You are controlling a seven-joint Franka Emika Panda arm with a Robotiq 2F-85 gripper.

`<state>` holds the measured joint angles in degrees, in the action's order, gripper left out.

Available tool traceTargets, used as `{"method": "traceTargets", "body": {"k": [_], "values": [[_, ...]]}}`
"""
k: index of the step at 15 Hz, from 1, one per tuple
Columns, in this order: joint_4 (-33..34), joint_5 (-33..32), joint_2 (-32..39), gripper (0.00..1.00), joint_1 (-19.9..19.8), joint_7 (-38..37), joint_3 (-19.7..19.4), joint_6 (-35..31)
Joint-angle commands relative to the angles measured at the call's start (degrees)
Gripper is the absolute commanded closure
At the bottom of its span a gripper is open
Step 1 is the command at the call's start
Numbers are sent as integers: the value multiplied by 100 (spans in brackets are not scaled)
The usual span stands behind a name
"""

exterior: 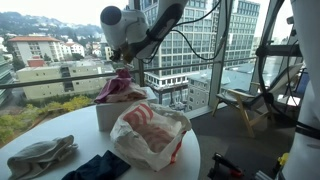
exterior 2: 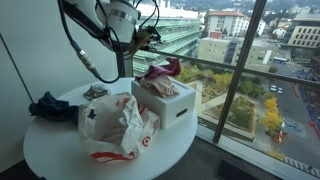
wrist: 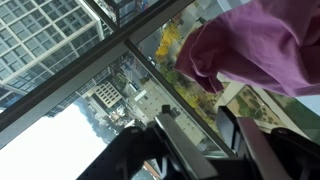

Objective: Remove the shirts from the plastic bag.

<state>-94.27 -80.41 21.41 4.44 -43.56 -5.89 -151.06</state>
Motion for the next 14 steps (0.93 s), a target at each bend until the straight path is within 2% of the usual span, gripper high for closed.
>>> {"method": "traceTargets", "body": {"k": [1, 3, 4, 7, 9, 12, 14], "values": [[-487, 518, -718, 17, 59, 216, 201, 78], [-955, 1301, -1241, 2, -57, 860, 525, 175], [-1192, 1669, -1528, 0, -34, 1181, 605, 261], [-2100, 3293, -2421, 0, -12, 2677, 948, 646], [-2519, 4268, -3025, 0, 117, 3622, 1055, 1324], [-3256, 5666, -3937, 0, 281, 4969, 1067, 1967], [-3699, 6372, -4430, 0, 640, 5848, 680, 2248]]}}
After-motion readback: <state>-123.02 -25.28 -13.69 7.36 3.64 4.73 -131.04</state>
